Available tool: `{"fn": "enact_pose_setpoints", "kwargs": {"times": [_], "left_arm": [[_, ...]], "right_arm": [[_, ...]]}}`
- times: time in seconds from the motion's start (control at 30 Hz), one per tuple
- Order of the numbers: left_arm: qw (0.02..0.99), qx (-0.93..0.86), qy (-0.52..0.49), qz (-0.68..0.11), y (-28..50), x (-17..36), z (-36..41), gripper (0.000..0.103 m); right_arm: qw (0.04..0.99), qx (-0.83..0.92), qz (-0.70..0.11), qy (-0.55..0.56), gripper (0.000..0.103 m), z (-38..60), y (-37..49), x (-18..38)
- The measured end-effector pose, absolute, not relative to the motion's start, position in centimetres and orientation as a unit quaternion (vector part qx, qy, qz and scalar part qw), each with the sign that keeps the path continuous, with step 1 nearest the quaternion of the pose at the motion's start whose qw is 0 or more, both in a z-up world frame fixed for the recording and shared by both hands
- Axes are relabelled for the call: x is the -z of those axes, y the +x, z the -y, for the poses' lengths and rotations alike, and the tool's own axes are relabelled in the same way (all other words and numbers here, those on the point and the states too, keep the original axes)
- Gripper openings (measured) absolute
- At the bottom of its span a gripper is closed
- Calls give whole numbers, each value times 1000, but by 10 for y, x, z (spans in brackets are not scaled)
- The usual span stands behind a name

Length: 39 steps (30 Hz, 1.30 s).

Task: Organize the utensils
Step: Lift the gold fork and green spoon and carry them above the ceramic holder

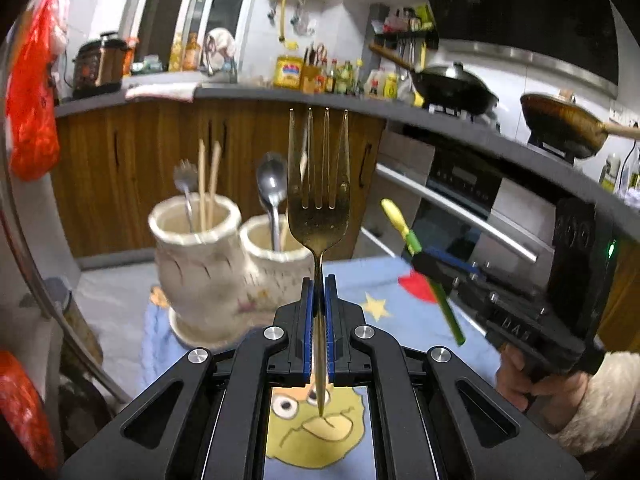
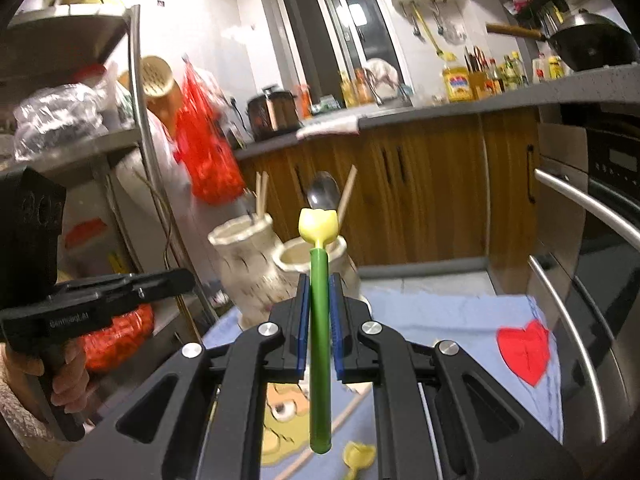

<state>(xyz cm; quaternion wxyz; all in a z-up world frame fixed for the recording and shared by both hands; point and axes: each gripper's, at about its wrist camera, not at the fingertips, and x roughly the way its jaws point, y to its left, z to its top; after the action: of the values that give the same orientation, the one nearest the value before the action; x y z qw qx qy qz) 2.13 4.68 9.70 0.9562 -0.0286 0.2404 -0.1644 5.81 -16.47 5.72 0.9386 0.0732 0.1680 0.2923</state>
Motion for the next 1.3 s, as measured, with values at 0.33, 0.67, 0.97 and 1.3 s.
{"fn": "enact_pose_setpoints", "kwargs": {"times": [0.33, 0.67, 0.97, 1.3], "left_arm": [[967, 150, -38, -200, 39, -161, -85, 6], [982, 112, -35, -146, 73, -198, -102, 6], [986, 65, -11, -151, 113, -175, -103, 6], [980, 73, -23, -186, 127, -140, -116, 6]], "right_arm": [[925, -328, -153, 114, 10, 144, 87, -82], [914, -356, -133, 142, 10, 118, 146, -101], [913, -351, -129, 159, 10, 88, 190, -93], [931, -332, -121, 89, 10, 59, 194, -69]]}}
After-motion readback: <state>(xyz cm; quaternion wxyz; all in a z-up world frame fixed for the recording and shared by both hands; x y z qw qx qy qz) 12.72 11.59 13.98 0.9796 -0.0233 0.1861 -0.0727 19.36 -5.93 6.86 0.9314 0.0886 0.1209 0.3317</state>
